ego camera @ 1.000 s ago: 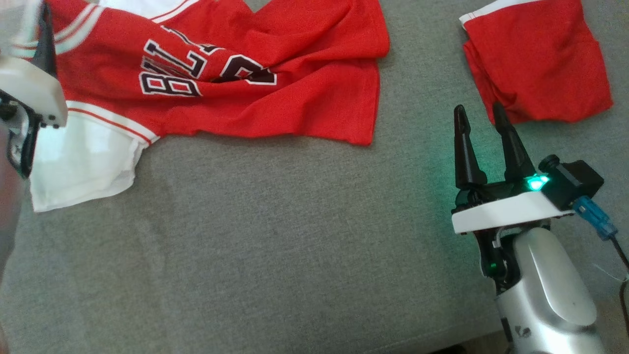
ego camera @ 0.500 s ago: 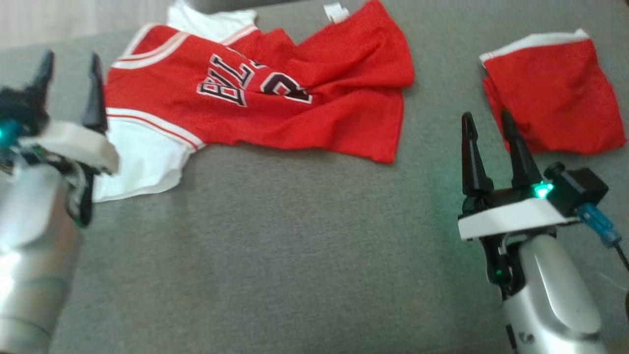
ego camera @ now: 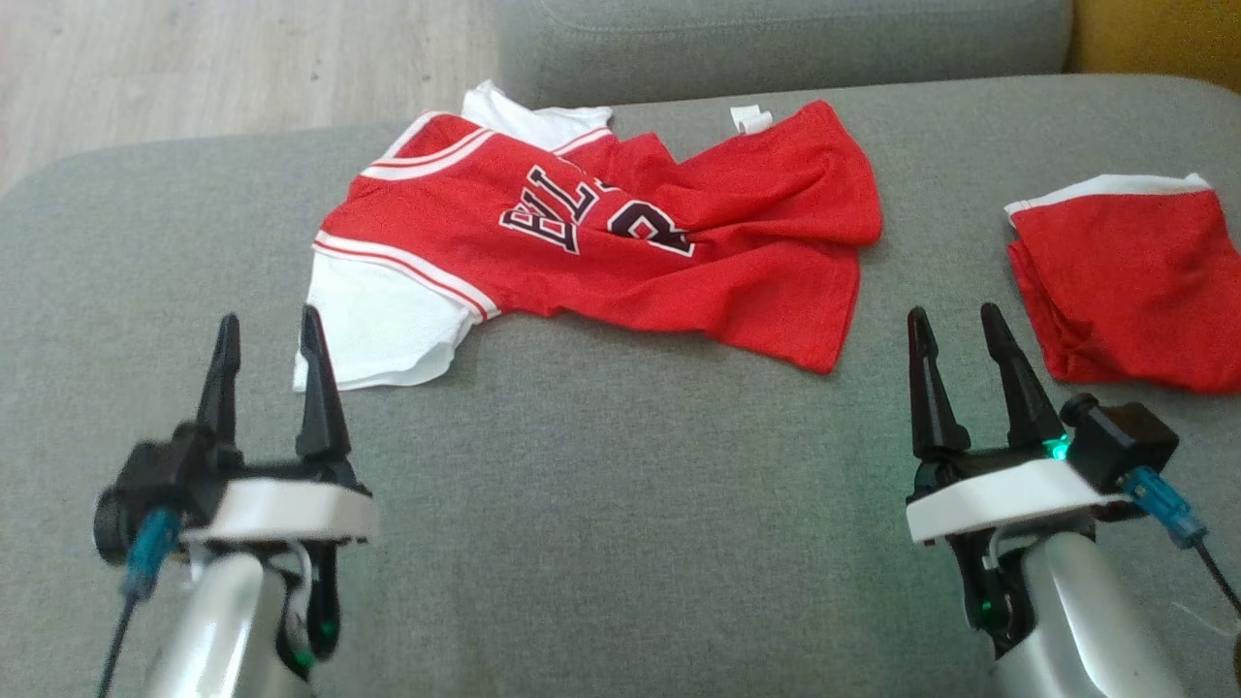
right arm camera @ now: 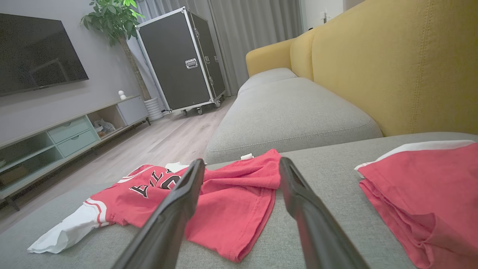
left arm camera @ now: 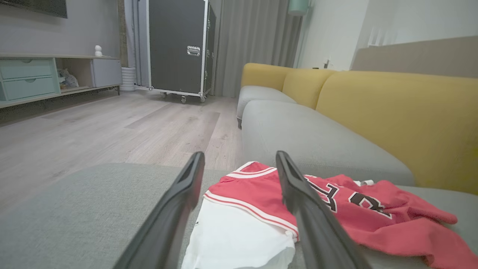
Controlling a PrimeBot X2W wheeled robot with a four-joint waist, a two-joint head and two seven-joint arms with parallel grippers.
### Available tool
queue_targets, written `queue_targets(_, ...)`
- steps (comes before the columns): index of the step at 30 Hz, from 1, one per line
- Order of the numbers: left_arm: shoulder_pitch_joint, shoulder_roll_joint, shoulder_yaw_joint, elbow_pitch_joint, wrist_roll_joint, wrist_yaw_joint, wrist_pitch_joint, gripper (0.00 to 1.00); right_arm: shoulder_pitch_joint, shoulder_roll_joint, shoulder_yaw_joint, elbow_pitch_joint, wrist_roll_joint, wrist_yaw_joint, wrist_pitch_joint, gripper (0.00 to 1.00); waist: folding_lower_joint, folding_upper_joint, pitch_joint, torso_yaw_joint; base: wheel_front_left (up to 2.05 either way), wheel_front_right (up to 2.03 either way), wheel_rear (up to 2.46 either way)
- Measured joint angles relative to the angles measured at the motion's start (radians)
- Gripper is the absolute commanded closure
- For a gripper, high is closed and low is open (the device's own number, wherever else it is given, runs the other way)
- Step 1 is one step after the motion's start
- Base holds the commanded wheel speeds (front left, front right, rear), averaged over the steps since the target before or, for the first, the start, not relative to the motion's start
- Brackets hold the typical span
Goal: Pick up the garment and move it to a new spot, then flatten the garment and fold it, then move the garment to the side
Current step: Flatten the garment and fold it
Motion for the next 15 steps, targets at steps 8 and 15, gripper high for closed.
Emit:
queue_targets(8, 0.142, -0.120, 0.104, -0.081, 0.063, -0.055, 0.000, 0.00, 0.018, 0.000, 0.000, 0.004, 0.000, 0.000, 0.000, 0.00, 0.0001, 0.0000, -0.013, 0.013, 0.00, 0.00, 0.00)
queue_targets(15, 0.110, -0.149, 0.156, -0.060, 0.129, -0.124, 0.000, 0.00, -0.033, 0.000, 0.023, 0.152, -0.065, 0.000, 0.045, 0.00, 0.0003, 0.0000, 0.031, 0.035, 0.00, 0.00, 0.00)
